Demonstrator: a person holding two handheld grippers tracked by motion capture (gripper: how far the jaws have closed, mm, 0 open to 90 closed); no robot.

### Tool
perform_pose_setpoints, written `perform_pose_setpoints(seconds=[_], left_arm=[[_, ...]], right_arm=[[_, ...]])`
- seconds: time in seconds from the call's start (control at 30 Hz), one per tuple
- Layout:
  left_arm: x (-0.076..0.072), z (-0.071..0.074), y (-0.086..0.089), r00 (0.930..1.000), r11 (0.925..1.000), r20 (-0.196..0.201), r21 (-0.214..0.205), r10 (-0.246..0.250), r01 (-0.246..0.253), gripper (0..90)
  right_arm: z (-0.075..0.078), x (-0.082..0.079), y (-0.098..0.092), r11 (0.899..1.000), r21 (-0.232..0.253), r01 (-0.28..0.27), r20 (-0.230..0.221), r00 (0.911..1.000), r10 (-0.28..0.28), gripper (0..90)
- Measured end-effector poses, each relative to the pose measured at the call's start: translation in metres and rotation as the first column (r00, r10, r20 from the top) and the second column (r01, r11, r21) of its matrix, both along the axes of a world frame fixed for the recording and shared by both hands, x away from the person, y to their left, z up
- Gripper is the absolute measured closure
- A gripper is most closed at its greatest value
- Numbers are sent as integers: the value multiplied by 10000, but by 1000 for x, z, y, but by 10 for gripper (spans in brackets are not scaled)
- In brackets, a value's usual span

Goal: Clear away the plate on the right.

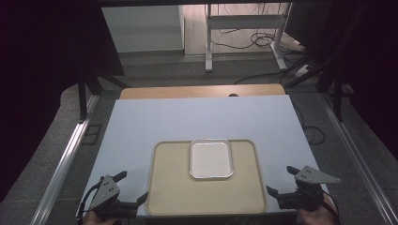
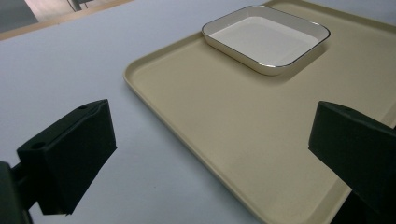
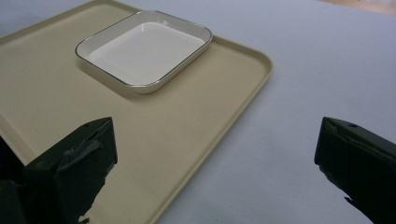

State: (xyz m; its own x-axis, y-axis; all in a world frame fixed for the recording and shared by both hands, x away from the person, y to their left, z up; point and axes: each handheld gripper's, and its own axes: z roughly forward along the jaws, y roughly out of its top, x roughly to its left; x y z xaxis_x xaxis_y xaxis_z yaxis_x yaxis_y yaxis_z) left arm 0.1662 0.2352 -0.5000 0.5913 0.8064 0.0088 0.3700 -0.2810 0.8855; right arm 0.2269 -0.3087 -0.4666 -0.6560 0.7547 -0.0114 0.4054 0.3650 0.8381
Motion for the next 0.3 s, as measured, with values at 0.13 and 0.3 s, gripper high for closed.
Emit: perform_pose_setpoints(seconds=[0.13, 0.3], left_arm=[[0, 0, 0, 10000, 10000, 11, 8, 10, -10, 4], [0, 0, 0, 10000, 10000, -6, 18, 7, -7, 4]], right_arm=[[0, -3, -5, 9998, 61, 170, 125, 9998, -171, 0], [-3, -3, -9, 9995, -116, 295, 202, 9994, -293, 0]])
